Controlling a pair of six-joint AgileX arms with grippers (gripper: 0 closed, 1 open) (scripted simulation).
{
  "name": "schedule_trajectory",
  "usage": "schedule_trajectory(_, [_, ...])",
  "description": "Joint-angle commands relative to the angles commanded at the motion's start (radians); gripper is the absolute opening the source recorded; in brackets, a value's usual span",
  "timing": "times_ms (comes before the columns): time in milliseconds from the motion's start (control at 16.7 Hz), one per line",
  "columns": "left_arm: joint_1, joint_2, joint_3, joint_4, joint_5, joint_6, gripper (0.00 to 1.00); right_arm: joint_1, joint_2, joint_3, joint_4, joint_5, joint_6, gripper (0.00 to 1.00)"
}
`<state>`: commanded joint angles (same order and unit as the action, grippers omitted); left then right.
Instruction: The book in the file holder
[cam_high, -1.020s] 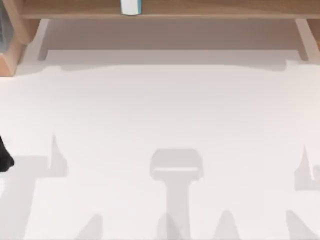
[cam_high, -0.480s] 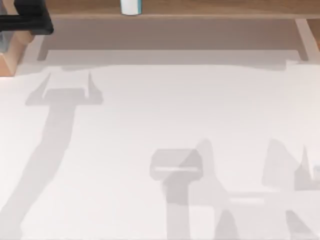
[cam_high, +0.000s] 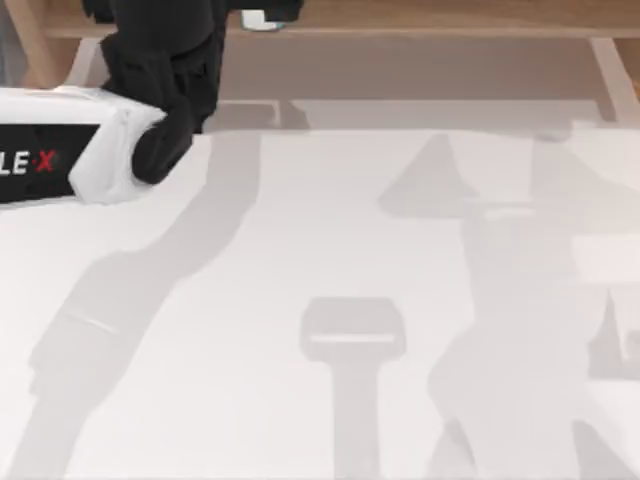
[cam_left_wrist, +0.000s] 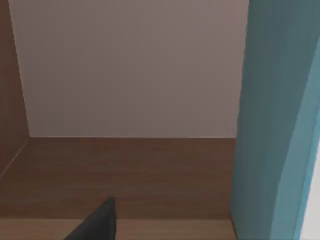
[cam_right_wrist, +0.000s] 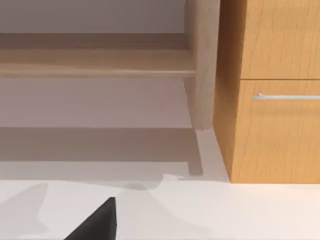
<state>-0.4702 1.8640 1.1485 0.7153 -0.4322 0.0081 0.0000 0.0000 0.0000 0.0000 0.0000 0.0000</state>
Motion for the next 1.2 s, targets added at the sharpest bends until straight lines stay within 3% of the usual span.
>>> schedule_trajectory(300, [-0.053,0.194,0.131,0.082,-0.050,0.001,1.00,0.000,0.000,0.000,0.000,0.000,0.000,1.00])
schedule_trajectory(1200, [-0.034,0.258,0.229,0.048,-0.030,0.000,1.00,0.000,0.000,0.000,0.000,0.000,0.000,1.00])
